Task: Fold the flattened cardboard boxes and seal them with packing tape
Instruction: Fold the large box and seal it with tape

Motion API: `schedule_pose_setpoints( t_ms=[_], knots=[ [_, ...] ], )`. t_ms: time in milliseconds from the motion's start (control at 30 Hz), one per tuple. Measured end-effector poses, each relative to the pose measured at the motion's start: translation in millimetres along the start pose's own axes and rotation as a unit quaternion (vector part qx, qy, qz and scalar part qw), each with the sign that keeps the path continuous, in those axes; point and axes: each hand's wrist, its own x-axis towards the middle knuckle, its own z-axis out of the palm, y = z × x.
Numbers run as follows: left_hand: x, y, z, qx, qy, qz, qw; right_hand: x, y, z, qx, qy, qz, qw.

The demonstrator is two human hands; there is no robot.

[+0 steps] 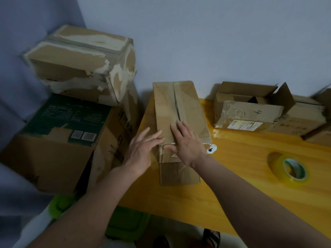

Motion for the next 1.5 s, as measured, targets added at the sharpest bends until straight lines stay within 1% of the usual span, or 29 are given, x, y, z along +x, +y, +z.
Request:
schedule_pose_setpoints(
  t_ms=[167, 267, 333, 433, 500, 600, 667, 767, 900, 1000, 1067, 1133, 1167, 1200, 1233, 1267, 1300, 1333, 1367, 1433, 1467, 1500],
  knots=[
    [4.4, -3.8, -2.8, 0.013, -0.015, 0.021, 1.000, -1.2, 2.8, 2.0, -0.011, 0.004, -0.013, 1.000],
    [2.2, -4.6, -4.1, 0.006, -0.012, 0.012, 1.000, 1.4, -10.0, 3.3, 0.021, -0.001, 0.009, 1.000],
    [1.4, -5.9, -3.8, -0.003, -0.018, 0.014, 1.000, 2.2, -14.1, 7.3, 0.027, 0.031, 0.021, 0.999],
    [2.2, -8.0, -3.2, -0.005, -0.022, 0.040, 0.999, 0.6, -12.3, 11.5, 0.008, 0.079, 0.008, 0.997],
    [1.0, -10.3, -2.0, -0.019, -0.021, 0.037, 0.999, -1.3, -11.0, 10.8, 0.003, 0.075, 0.004, 0.997],
    [-1.7, -13.5, -1.1, -0.057, -0.032, 0.028, 0.997, 1.0, -16.0, 7.5, 0.021, 0.032, 0.022, 0.999],
    [-2.0, -13.9, -1.2, -0.083, -0.039, 0.038, 0.995, 4.5, -23.3, 8.9, 0.047, 0.050, 0.050, 0.996],
    [-1.3, -12.4, -1.7, -0.082, -0.038, 0.049, 0.995, 7.6, -31.6, 14.6, 0.007, 0.114, 0.072, 0.991],
    [-2.2, -7.9, -3.0, -0.057, -0.036, 0.044, 0.997, 7.1, -37.2, 25.3, -0.031, 0.140, 0.102, 0.984],
    [-1.9, -7.6, 0.0, -0.035, -0.044, 0.047, 0.997, 8.1, -41.7, 31.6, -0.059, 0.144, 0.119, 0.981],
    [-0.9, -11.5, 2.0, -0.034, -0.041, 0.052, 0.997, 9.3, -39.6, 27.8, -0.050, 0.126, 0.093, 0.986],
    [-1.6, -15.8, 5.4, -0.039, -0.031, 0.052, 0.997, 7.5, -30.3, 20.7, 0.000, 0.100, 0.013, 0.995],
    [-2.0, -17.4, 7.8, -0.042, -0.027, 0.051, 0.997, 3.7, -23.9, 13.6, 0.037, 0.108, -0.020, 0.993],
    [-1.7, -16.9, 9.7, -0.043, -0.026, 0.047, 0.998, -1.4, -16.8, 6.4, 0.072, 0.142, -0.026, 0.987],
    [-0.3, -14.3, 11.2, -0.044, -0.021, 0.043, 0.998, -5.6, -7.4, 0.9, 0.104, 0.198, 0.002, 0.975],
    [3.9, -9.7, 12.6, -0.042, -0.005, 0.038, 0.998, -7.1, 4.4, -2.8, 0.141, 0.259, 0.064, 0.953],
    [10.2, -2.0, 12.6, -0.038, 0.018, 0.029, 0.999, -7.0, 16.9, -5.8, 0.192, 0.287, 0.139, 0.928],
    [18.4, 7.4, 12.5, -0.034, 0.036, 0.018, 0.999, -4.8, 28.3, -6.7, 0.260, 0.276, 0.208, 0.902],
    [28.6, 16.8, 12.6, -0.032, 0.044, 0.004, 0.998, 0.6, 39.0, -4.9, 0.345, 0.243, 0.256, 0.870],
    [47.9, 29.4, 19.6, -0.019, 0.034, -0.021, 0.999, 14.1, 54.0, 3.2, 0.494, 0.196, 0.288, 0.797],
    [55.7, 31.9, 26.6, 0.011, 0.035, -0.015, 0.999, 19.9, 57.7, 8.4, 0.536, 0.194, 0.289, 0.770],
    [60.5, 32.1, 34.7, 0.052, 0.044, 0.002, 0.998, 23.7, 59.7, 14.7, 0.558, 0.205, 0.283, 0.753]
  ],
)
